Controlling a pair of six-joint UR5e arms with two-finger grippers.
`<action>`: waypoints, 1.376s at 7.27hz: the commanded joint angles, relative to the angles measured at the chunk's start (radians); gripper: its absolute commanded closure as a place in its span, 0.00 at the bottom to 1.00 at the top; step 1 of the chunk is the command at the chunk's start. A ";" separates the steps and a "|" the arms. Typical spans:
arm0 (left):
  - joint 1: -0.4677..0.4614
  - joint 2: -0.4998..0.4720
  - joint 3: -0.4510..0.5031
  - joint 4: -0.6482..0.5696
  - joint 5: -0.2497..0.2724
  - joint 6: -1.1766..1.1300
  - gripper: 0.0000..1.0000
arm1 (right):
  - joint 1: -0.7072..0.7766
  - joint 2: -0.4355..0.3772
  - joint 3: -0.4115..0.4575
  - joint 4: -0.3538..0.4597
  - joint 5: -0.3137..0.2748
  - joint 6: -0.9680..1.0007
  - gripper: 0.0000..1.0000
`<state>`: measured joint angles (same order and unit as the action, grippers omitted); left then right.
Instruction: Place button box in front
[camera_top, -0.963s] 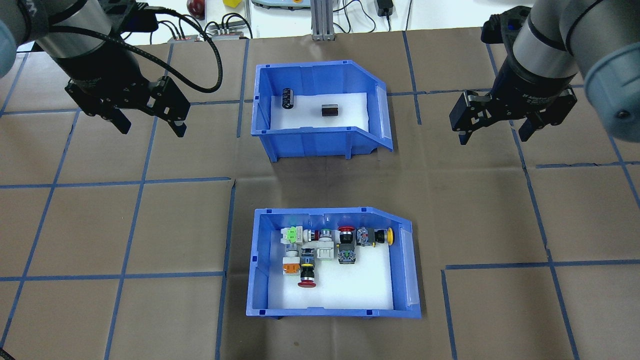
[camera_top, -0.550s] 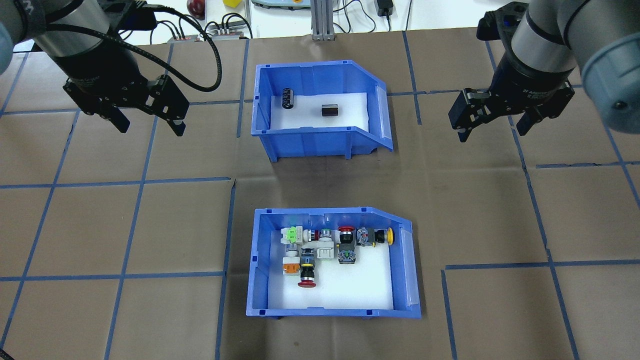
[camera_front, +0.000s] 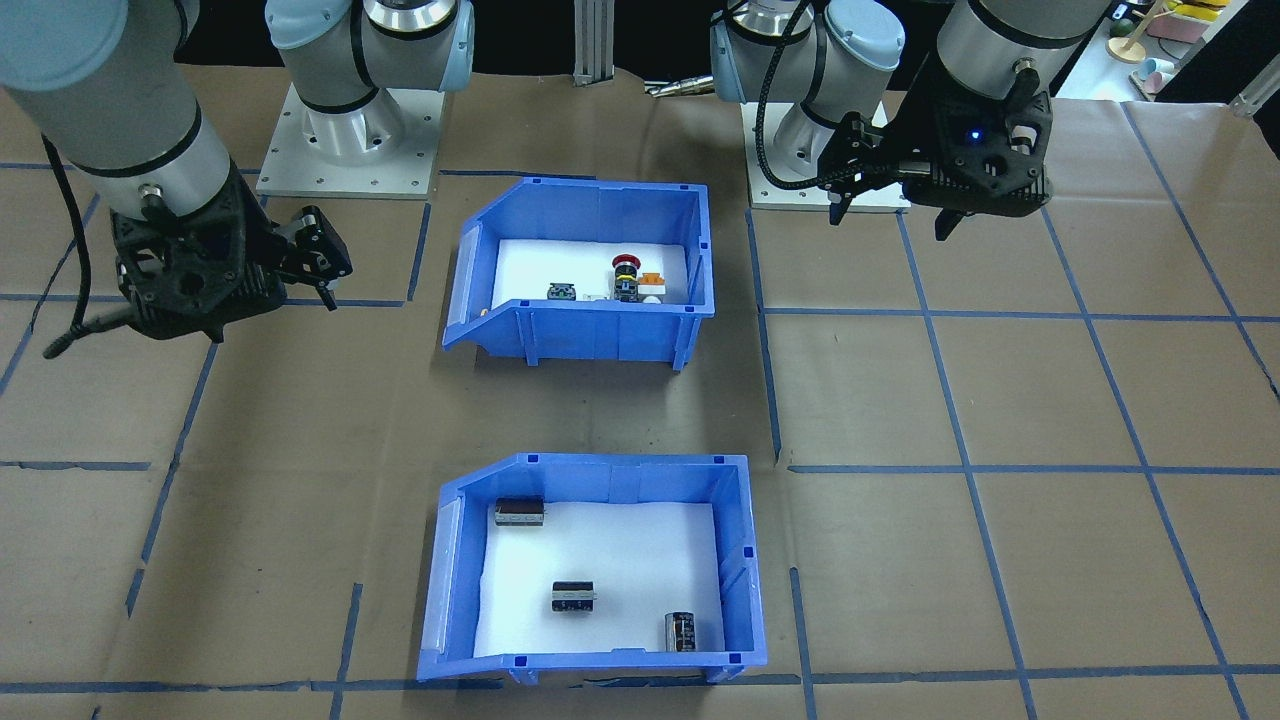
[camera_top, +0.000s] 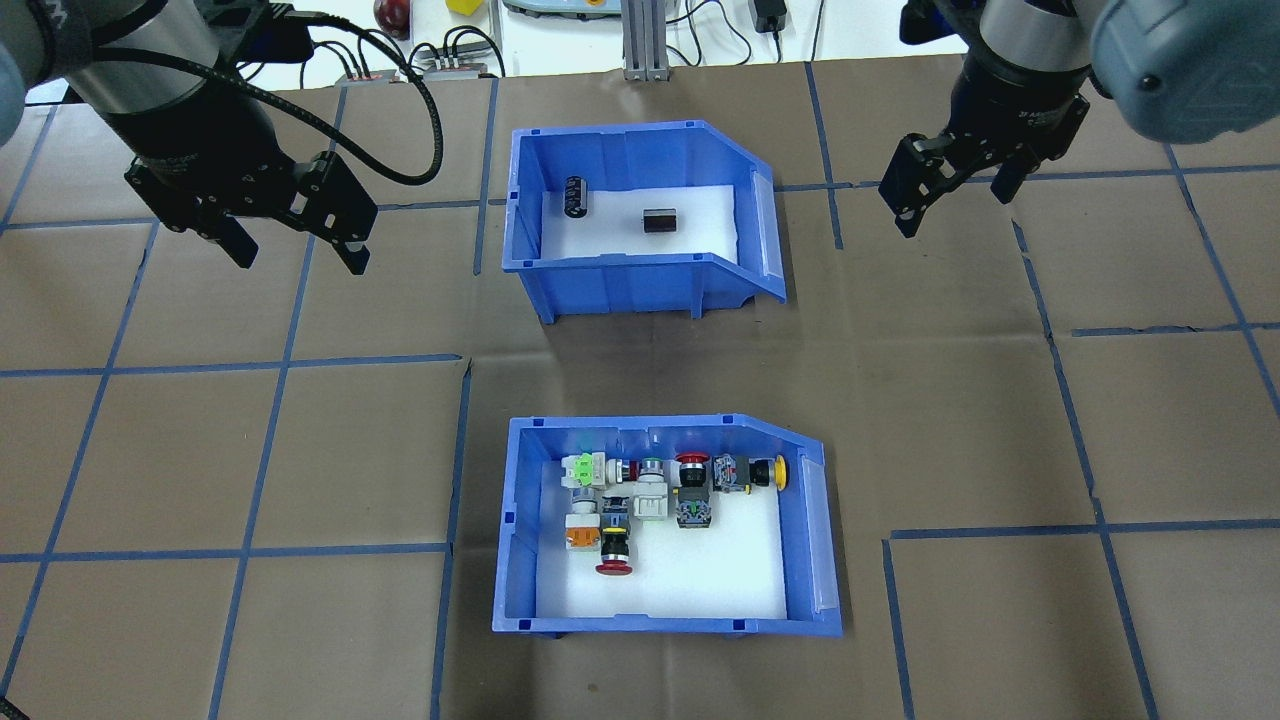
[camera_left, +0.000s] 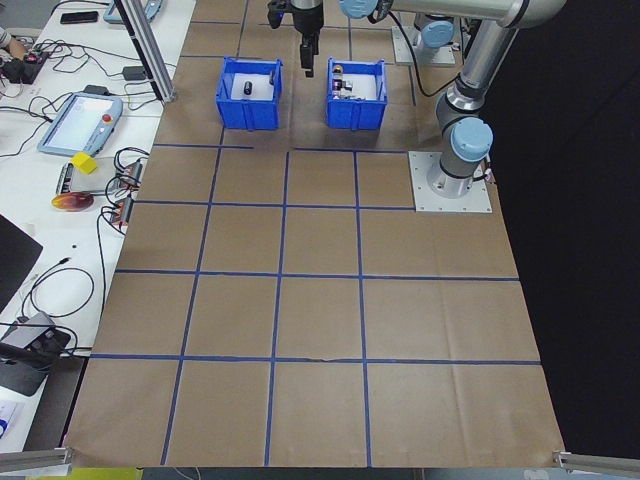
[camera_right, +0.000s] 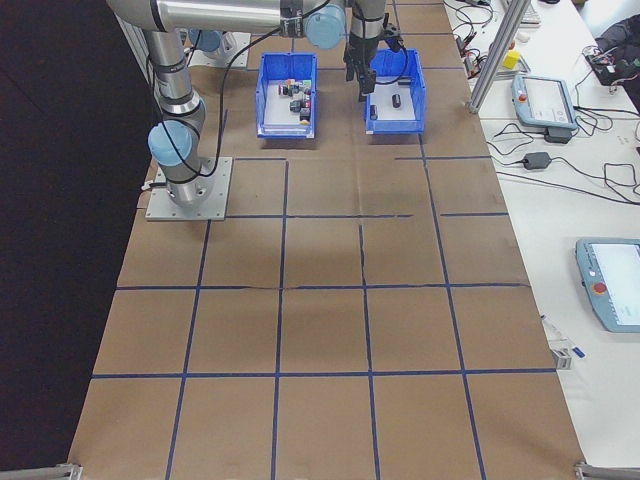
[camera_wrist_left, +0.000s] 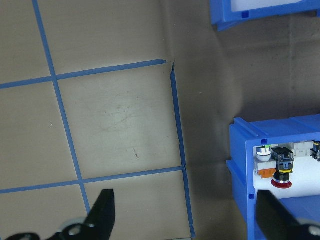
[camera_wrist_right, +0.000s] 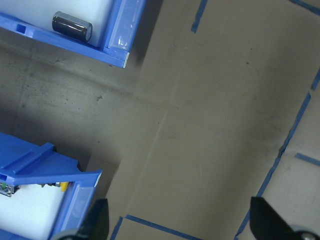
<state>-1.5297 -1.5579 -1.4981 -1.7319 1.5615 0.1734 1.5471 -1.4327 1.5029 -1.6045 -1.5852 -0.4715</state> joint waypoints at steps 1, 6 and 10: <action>0.003 -0.002 0.015 0.003 0.002 0.000 0.01 | 0.014 0.049 -0.018 -0.043 0.013 -0.259 0.00; -0.006 0.054 -0.077 0.038 -0.026 -0.439 0.02 | 0.108 0.130 -0.078 -0.048 0.042 -0.704 0.00; -0.009 0.317 -0.518 0.155 -0.238 -1.142 0.01 | 0.325 0.240 -0.116 -0.182 0.076 -0.719 0.00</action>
<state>-1.5381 -1.3395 -1.8804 -1.5983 1.4036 -0.7424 1.8065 -1.2277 1.3900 -1.7215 -1.5128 -1.1880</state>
